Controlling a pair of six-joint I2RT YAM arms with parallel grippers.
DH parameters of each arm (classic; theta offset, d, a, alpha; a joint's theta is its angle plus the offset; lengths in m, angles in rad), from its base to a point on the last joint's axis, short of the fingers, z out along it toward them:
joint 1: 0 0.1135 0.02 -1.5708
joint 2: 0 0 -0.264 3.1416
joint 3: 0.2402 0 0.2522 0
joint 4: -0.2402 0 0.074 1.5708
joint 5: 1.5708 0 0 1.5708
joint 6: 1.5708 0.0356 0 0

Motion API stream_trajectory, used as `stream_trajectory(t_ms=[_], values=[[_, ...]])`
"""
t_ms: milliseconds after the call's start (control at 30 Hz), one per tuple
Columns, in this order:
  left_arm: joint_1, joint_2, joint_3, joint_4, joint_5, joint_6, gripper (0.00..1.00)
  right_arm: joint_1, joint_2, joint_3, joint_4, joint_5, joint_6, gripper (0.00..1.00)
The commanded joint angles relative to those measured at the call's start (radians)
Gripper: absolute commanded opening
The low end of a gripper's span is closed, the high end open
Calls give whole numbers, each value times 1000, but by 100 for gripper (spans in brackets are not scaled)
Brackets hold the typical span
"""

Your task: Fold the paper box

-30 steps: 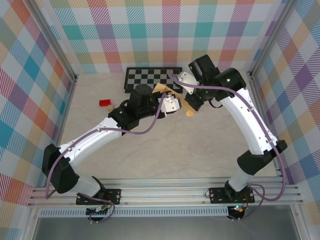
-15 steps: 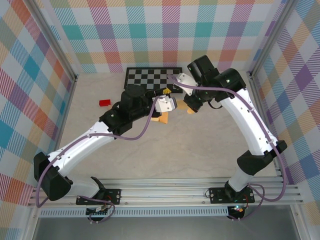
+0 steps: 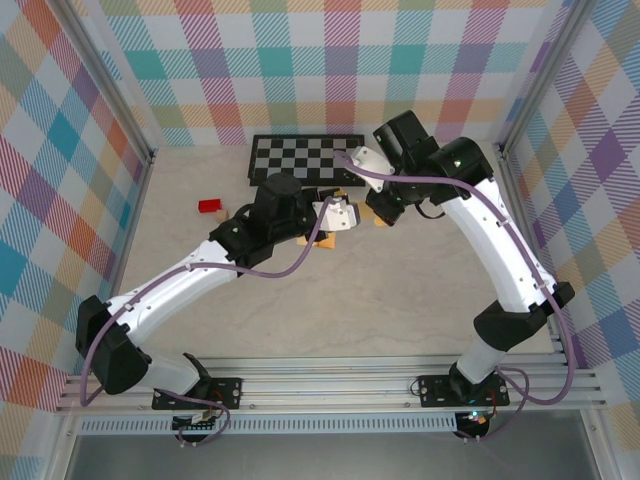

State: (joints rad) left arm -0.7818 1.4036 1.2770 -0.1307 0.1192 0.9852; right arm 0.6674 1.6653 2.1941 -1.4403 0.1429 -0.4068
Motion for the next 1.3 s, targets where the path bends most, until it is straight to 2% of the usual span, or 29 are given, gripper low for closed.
stream_trajectory(t_ms=[0, 100, 200, 300, 467, 567, 767, 900, 1033, 1133, 1267], values=[[-20, 15, 28, -16, -8, 10, 17, 9, -7, 26, -17, -29, 6, 1], [-28, 28, 35, -8, -42, 14, 0, 10, -7, 26, -17, -29, 7, 9], [-31, 34, 38, 2, -65, 12, 0, 12, -11, 21, -11, -32, 8, 27], [-32, 38, 36, 14, -71, -7, 0, 12, -17, 21, 3, -32, 14, 36], [-31, 28, -8, 54, -94, -44, 0, 10, -46, 11, 57, 50, 32, 39], [-6, 5, -73, 115, -99, -119, 0, -4, -89, -33, 131, 95, 37, 41], [136, -59, -203, 274, -27, -444, 0, -61, -247, -256, 388, 102, 86, 47], [235, -97, -282, 391, 24, -673, 0, -120, -382, -551, 640, 16, 162, 50], [318, -134, -346, 505, 73, -868, 0, -211, -458, -859, 890, -196, 288, 50], [355, -155, -374, 559, 121, -941, 0, -252, -437, -997, 1065, -376, 336, 49], [363, -184, -390, 566, 171, -947, 0, -292, -310, -1014, 1167, -541, 327, 44]])
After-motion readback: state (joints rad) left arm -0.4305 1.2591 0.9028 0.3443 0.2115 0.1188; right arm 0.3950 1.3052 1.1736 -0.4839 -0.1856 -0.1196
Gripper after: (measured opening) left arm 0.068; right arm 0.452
